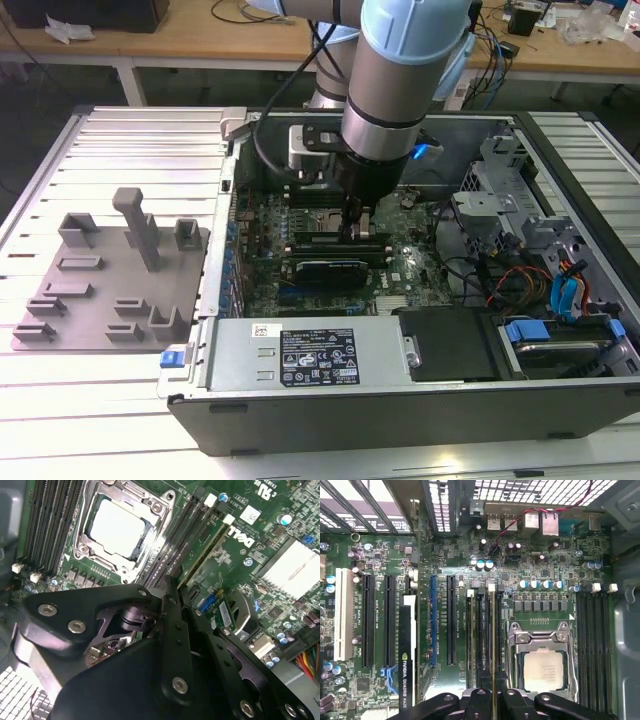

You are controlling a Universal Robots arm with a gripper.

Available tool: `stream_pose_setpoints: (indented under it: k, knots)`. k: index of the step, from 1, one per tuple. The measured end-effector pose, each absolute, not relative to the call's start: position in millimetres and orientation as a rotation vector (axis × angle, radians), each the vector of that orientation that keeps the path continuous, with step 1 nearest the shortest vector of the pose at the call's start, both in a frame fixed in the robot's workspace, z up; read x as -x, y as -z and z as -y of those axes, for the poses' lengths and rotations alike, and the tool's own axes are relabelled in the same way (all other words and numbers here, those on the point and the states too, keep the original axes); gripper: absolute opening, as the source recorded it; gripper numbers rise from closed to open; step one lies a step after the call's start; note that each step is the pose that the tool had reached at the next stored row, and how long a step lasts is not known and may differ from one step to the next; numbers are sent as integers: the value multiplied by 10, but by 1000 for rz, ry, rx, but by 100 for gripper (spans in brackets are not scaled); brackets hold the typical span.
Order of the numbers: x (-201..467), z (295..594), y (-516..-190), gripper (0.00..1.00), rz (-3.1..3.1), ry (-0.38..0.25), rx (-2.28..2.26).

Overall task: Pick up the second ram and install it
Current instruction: 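Insert the second ram into the second slot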

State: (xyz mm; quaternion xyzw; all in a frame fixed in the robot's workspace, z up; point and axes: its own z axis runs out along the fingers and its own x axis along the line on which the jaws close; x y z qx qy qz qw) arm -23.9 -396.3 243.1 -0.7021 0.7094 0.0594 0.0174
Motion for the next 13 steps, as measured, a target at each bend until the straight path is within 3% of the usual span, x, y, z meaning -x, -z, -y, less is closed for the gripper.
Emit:
stream_pose_setpoints:
  k: [13]
  knots:
    - [240, 3852, -2253, 11, -2225, -146, 2200]
